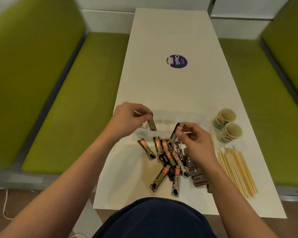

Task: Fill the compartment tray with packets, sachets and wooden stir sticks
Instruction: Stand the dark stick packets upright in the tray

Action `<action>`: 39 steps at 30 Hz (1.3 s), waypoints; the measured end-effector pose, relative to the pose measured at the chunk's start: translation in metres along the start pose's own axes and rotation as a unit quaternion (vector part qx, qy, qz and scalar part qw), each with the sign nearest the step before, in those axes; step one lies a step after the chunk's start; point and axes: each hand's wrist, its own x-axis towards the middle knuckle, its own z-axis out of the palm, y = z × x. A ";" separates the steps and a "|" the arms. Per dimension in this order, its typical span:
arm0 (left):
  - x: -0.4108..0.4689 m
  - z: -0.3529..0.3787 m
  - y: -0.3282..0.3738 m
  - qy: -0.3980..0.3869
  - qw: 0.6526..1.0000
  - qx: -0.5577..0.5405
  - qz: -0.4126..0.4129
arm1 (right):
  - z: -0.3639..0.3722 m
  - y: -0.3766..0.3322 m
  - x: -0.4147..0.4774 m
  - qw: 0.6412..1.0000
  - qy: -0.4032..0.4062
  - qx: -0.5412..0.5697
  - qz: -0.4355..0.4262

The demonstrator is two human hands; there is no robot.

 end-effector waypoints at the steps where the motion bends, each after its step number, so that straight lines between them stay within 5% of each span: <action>1: 0.011 0.001 0.005 0.001 1.000 0.021 0.021 | -0.001 -0.001 0.001 1.000 0.009 0.001 0.000; 9: 0.074 0.028 -0.006 -0.032 0.980 0.191 0.050 | 0.000 -0.003 0.002 0.998 0.057 0.004 -0.006; 16: 0.086 0.035 -0.026 -0.025 0.948 0.315 0.044 | 0.015 -0.020 0.046 0.988 0.062 -0.092 -0.105; 26: 0.089 0.035 -0.027 -0.032 0.951 0.302 0.051 | 0.047 -0.011 0.124 0.931 -0.070 -0.345 -0.093; 35: 0.083 0.032 -0.024 -0.032 0.953 0.297 0.047 | 0.053 0.004 0.121 0.936 -0.012 -0.334 -0.111; 39: 0.067 0.027 -0.024 0.042 0.968 0.239 0.068 | 0.049 0.006 0.114 0.941 0.002 -0.318 -0.121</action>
